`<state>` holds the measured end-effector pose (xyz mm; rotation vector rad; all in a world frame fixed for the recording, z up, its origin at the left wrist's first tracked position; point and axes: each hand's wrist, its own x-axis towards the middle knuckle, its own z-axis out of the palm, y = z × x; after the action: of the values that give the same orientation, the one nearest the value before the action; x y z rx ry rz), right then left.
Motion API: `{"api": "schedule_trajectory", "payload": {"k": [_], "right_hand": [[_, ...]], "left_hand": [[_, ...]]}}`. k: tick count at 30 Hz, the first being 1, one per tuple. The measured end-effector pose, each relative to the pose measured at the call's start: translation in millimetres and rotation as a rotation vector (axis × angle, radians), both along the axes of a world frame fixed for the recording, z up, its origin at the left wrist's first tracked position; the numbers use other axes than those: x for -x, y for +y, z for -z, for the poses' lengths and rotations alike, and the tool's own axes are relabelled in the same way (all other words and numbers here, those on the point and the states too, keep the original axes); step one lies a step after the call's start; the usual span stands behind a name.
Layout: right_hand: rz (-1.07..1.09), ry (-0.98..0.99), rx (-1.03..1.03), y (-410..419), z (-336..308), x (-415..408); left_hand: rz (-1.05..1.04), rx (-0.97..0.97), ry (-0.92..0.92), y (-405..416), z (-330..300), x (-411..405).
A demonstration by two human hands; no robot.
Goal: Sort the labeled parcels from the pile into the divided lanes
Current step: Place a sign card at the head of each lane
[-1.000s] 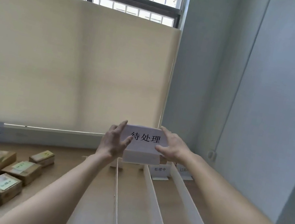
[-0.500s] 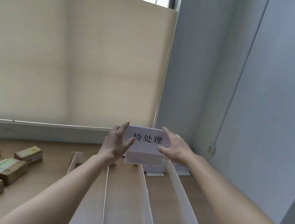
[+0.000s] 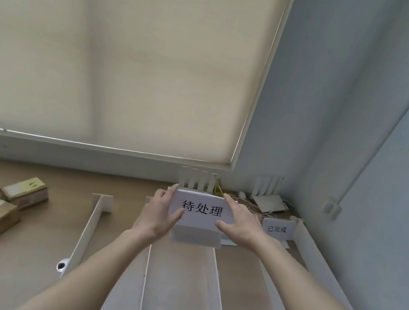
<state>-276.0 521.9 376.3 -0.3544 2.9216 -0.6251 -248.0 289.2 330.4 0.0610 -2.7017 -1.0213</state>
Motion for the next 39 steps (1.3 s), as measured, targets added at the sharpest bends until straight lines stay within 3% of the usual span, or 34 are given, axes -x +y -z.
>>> {"api": "schedule_trajectory", "payload": {"k": [12,20,31,39], "right_hand": [[-0.032,-0.274,0.026,-21,184,110],[-0.048,-0.331,0.077,-37,288,187],[-0.094,-0.261,0.039,-55,344,313],[-0.089,-0.274,0.008,-63,375,347]], "left_hand": [[-0.012,-0.028,-0.297,-19,179,96],[-0.053,-0.044,-0.364,-24,266,167],[-0.089,-0.042,-0.357,-36,321,289],[-0.100,-0.004,-0.379,-37,342,324]]}}
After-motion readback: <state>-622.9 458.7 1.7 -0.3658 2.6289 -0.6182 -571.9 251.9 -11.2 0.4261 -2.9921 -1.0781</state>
